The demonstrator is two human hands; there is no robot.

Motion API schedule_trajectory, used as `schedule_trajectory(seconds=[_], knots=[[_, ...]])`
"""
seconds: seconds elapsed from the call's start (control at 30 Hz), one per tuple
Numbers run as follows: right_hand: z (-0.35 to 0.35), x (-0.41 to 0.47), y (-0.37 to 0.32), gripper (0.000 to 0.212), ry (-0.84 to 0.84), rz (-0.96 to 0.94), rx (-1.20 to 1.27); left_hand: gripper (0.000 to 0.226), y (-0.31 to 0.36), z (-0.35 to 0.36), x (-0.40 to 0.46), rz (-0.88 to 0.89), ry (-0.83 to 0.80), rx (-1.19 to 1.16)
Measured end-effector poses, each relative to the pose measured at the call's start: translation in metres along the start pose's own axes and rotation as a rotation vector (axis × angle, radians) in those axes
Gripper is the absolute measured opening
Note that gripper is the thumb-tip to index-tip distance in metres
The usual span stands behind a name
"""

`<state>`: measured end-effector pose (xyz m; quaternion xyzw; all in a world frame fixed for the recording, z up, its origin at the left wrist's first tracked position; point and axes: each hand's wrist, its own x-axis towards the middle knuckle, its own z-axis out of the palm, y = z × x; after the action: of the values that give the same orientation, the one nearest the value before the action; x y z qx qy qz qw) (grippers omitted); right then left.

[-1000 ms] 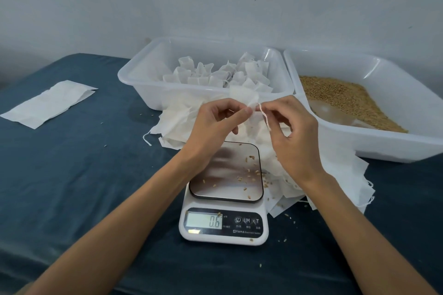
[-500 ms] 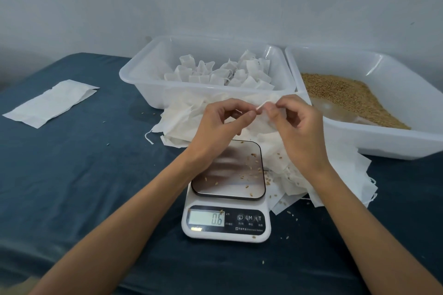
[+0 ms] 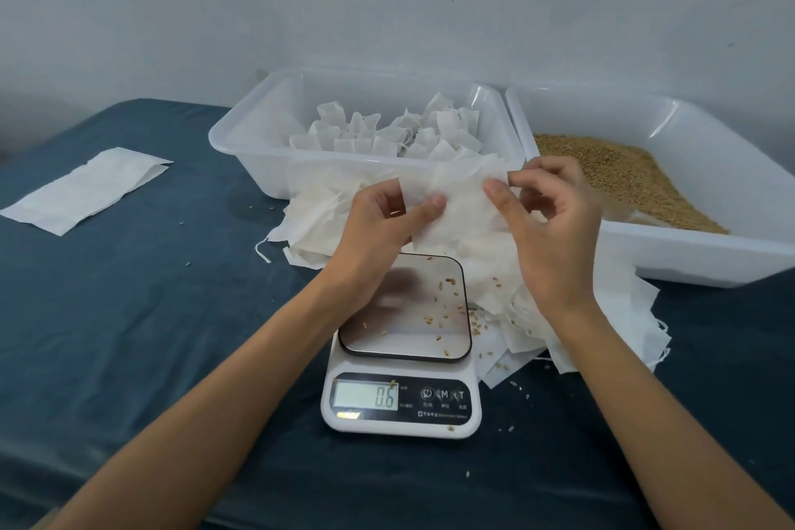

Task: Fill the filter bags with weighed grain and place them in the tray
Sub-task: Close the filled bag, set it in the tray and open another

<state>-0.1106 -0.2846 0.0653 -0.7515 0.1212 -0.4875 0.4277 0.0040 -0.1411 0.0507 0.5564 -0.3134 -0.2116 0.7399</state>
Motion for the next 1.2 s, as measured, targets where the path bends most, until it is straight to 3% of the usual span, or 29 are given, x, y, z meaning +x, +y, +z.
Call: schedule_trajectory(seconds=[0.1, 0.27, 0.43, 0.57, 0.8, 0.9, 1.0, 1.07, 1.13, 1.2], knots=[[0.001, -0.001, -0.001, 0.019, -0.031, 0.002, 0.045, 0.02, 0.0, 0.0, 0.001, -0.011, -0.001, -0.029], [0.003, -0.005, -0.005, 0.013, -0.092, 0.037, 0.052, 0.018, 0.001, -0.003, 0.003, -0.006, 0.08, 0.016], [0.003, -0.006, -0.004, 0.039, -0.254, 0.041, 0.045, 0.018, 0.002, -0.001, 0.001, -0.007, 0.089, 0.037], [0.003, -0.006, -0.004, 0.05, -0.222, 0.089, 0.087, 0.015, 0.002, -0.003, 0.003, -0.033, 0.174, 0.007], [0.003, -0.009, -0.011, 0.044, -0.295, 0.046, 0.073, 0.015, 0.005, 0.0, 0.002, -0.052, 0.184, 0.077], [0.0, -0.007, -0.008, 0.051, -0.212, 0.063, 0.053, 0.013, 0.006, -0.003, -0.001, 0.088, 0.26, 0.275], [0.0, -0.008, -0.009, 0.052, -0.216, 0.042, 0.021, 0.05, 0.009, 0.002, -0.009, 0.361, 0.102, 0.661], [0.004, -0.011, -0.009, 0.049, -0.269, 0.044, 0.026, 0.078, 0.007, 0.01, -0.015, 0.347, -0.093, 0.799], [0.007, -0.013, -0.007, 0.045, -0.319, 0.026, 0.001, 0.082, 0.006, 0.018, -0.019, 0.268, -0.189, 0.774], [0.006, -0.011, -0.008, 0.037, -0.321, -0.013, -0.008, 0.065, 0.008, 0.018, -0.019, 0.274, -0.16, 0.721]])
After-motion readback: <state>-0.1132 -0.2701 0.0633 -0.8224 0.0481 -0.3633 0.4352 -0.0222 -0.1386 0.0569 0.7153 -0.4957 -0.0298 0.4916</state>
